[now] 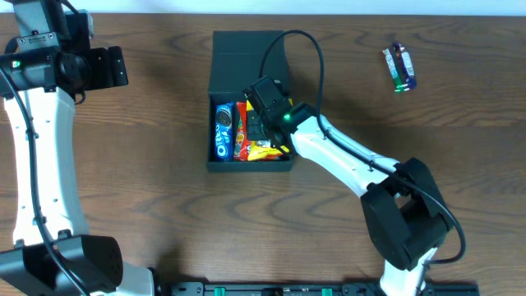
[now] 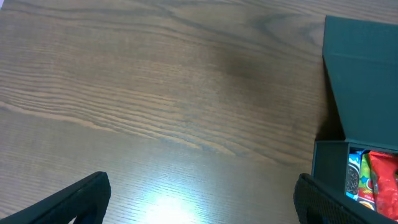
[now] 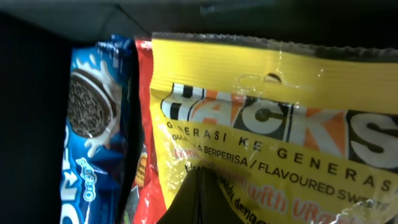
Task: Pack container
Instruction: 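Push the yellow bag down into the box's right side with the right gripper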
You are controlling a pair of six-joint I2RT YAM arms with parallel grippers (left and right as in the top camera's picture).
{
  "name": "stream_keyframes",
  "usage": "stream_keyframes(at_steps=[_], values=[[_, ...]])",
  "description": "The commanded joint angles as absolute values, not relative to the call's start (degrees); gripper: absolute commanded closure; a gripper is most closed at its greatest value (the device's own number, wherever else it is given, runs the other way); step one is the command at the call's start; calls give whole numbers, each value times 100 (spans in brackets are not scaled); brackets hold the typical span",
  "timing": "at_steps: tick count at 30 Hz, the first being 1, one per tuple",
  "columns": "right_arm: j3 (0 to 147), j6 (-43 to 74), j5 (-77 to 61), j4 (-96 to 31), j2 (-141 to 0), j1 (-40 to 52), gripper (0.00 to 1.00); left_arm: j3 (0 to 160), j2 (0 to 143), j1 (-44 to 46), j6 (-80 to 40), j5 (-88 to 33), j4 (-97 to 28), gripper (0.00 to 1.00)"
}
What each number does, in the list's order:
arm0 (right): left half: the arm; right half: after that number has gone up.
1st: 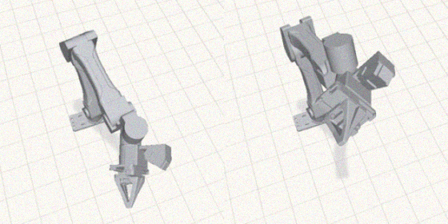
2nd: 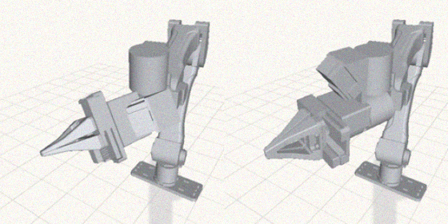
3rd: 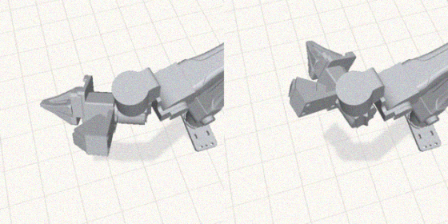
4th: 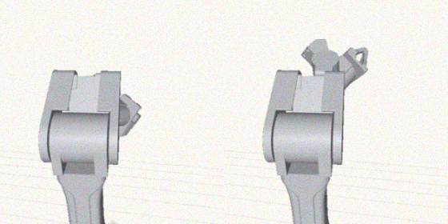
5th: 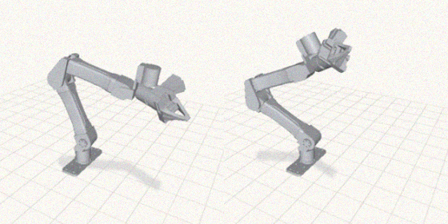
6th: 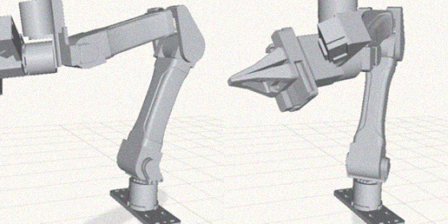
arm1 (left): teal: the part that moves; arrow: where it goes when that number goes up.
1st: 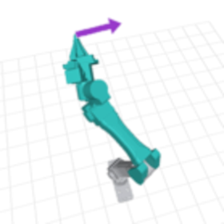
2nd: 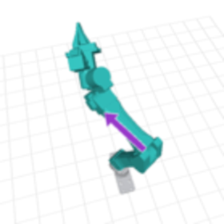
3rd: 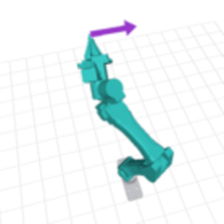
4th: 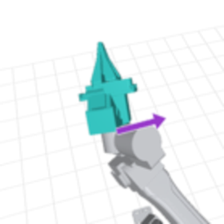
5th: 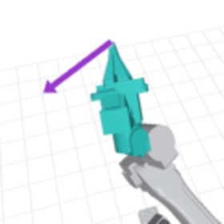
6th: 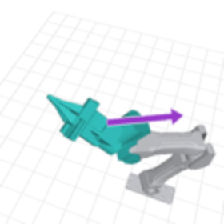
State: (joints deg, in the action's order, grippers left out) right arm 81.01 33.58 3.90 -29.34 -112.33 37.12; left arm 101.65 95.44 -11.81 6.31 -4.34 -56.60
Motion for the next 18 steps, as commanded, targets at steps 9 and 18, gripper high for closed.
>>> stream_keyframes(at_steps=[9, 18], values=[[8619, 2814, 558, -3457, -10267, 3199, 99, 10141, 9439, -1199, 731, -454, -5666, 5], [8495, 2825, 252, -3675, -11240, 3190, 99, 10141, 9439, -1199, 729, -454, -5673, 5]])
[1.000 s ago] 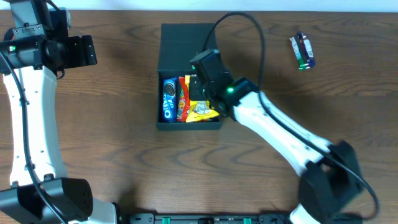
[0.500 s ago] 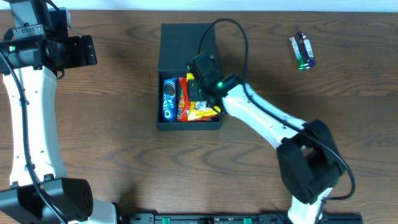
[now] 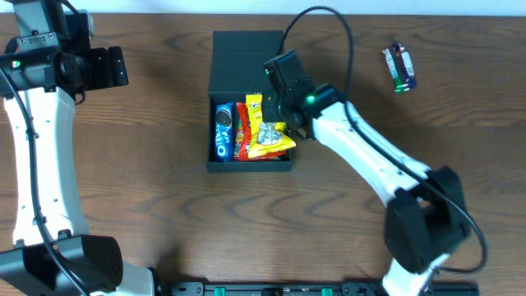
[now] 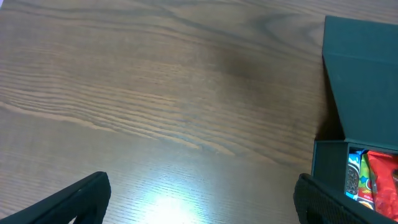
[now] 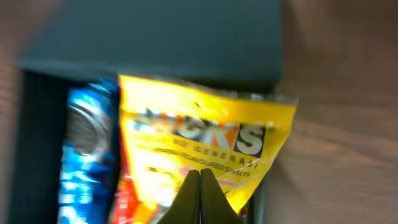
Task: Pack container
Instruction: 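Push the yellow bag down into the box's right side with the right gripper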
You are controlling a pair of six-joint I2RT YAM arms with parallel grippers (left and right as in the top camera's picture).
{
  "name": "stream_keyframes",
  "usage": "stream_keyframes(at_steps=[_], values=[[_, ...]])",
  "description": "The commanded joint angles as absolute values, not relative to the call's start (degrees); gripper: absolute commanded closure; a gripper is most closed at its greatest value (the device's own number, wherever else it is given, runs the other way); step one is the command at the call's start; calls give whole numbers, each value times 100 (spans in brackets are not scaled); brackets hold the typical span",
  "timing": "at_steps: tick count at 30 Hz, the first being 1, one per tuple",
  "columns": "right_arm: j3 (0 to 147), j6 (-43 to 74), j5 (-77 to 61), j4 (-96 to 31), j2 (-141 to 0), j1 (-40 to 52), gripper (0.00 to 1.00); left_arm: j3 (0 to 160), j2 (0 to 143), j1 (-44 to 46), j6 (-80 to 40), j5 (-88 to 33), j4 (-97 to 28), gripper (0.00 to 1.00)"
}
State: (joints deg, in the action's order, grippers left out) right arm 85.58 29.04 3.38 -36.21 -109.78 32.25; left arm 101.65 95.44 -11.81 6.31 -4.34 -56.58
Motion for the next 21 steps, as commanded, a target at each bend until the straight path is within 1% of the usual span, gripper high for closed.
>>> stream_keyframes(at_steps=[1, 6, 10, 21], values=[[8495, 2823, 255, -3686, -11345, 3190, 99, 10141, 9439, -1199, 729, -454, -5673, 5], [8495, 2821, 252, -3686, -11813, 3188, 99, 10141, 9439, -1199, 729, -456, -5673, 5], [8501, 2818, 255, -3642, -11878, 3188, 99, 10141, 9439, -1199, 727, -456, -5675, 5], [9380, 2816, 257, -3966, -11091, 3061, 99, 10141, 9439, -1199, 729, -454, -5673, 5]])
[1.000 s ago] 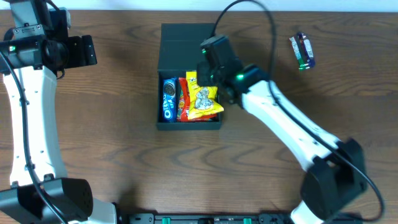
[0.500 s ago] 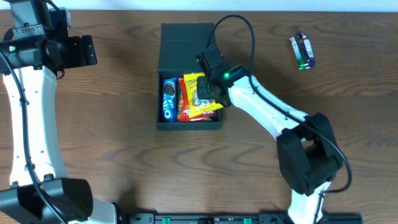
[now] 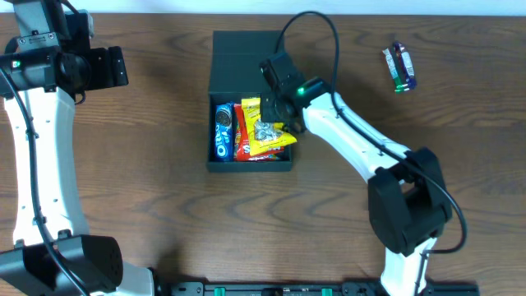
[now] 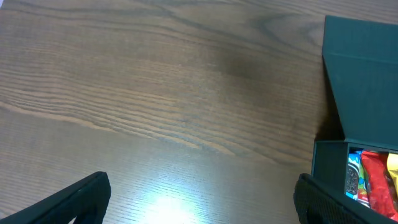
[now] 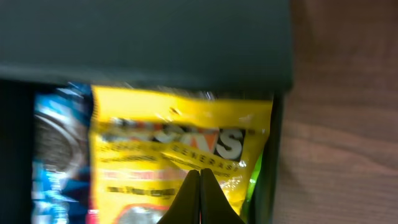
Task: Pack container
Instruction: 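Push the yellow bag down into the box's right side with the right gripper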
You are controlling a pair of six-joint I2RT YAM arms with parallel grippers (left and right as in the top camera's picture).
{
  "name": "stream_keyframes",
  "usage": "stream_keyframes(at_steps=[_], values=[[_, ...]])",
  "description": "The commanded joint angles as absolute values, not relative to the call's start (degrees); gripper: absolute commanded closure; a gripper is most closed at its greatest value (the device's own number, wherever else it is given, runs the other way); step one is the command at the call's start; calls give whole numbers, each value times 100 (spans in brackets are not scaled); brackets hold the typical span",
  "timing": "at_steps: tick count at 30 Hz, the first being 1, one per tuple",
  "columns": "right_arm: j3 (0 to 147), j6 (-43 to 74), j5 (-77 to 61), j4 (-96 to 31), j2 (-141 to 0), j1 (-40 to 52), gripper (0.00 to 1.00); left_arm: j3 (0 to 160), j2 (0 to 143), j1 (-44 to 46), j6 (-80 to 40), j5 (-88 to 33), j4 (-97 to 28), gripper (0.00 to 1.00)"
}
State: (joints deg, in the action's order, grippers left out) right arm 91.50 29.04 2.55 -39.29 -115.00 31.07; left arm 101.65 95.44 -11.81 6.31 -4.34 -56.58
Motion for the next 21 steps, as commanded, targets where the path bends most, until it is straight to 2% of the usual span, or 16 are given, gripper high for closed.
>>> stream_keyframes(at_steps=[1, 10, 21], values=[[9384, 2812, 250, -3977, -10969, 3061, 99, 10141, 9439, -1199, 727, -456, -5673, 5], [9236, 2637, -139, -4890, -10923, 3175, 99, 10141, 9439, -1199, 729, -454, -5669, 5], [8440, 2250, -408, -4344, -11115, 3336, 99, 10141, 9439, -1199, 727, -456, -5673, 5]])
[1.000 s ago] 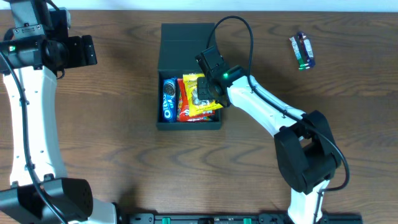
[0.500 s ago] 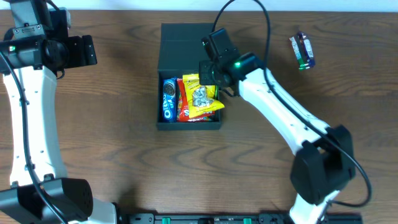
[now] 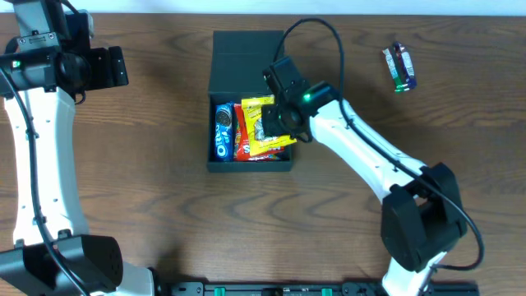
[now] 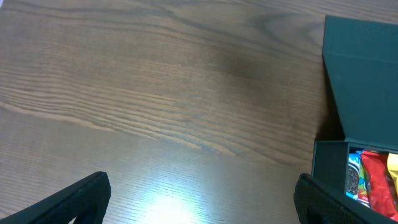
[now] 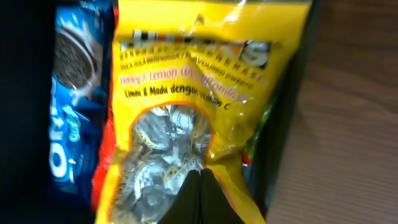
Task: Pack container
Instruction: 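Push the yellow bag down into the box's right side with the right gripper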
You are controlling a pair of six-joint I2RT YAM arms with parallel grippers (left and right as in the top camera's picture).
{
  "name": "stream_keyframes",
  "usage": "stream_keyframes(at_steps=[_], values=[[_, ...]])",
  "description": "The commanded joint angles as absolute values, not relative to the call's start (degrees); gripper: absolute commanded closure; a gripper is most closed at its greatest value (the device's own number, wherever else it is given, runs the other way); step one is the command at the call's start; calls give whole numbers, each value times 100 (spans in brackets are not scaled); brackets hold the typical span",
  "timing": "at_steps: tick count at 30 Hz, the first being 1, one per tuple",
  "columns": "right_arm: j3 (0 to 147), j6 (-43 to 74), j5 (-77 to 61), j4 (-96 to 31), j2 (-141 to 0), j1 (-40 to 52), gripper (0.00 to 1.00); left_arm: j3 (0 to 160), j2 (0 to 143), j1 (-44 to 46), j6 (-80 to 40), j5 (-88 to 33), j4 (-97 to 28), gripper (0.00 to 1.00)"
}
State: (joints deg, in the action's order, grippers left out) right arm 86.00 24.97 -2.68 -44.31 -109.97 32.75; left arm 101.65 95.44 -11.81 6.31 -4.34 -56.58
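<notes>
The dark green box (image 3: 246, 57) stands open at mid table, its lid folded back. Inside lie a blue Oreo pack (image 3: 222, 131), a red pack (image 3: 241, 136) and a yellow candy bag (image 3: 267, 131) on top at the right. My right gripper (image 3: 278, 123) is over the bag. In the right wrist view its fingers (image 5: 200, 173) are shut, their tips against the clear window of the yellow bag (image 5: 193, 93), beside the Oreo pack (image 5: 71, 93). My left gripper (image 4: 202, 205) hangs open over bare wood, left of the box (image 4: 360, 62).
A blue and green snack pack (image 3: 399, 67) lies on the table at the far right. A green packet edge (image 5: 268, 118) shows between the yellow bag and the box's right wall. The left arm base stands at the left edge.
My right gripper, still shut, has moved from the yellow bag's top edge by the lid down to its clear window. The bag has shifted slightly. The left arm has not moved.
My right gripper was first low inside the box, right on the yellow bag. Then it was raised, with the bag lying askew over the right wall. Then it was at the bag's top edge, and now at its window. The left gripper stayed open and still.
</notes>
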Motion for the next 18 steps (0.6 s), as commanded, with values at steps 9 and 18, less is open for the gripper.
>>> stream_keyframes(at_steps=[9, 18], values=[[8350, 2239, -475, -4412, -11546, 3341, 99, 10141, 9439, -1199, 729, -456, -5675, 5], [8879, 2237, -473, -4696, -11271, 3118, 99, 10141, 9439, -1199, 727, -458, -5675, 5]])
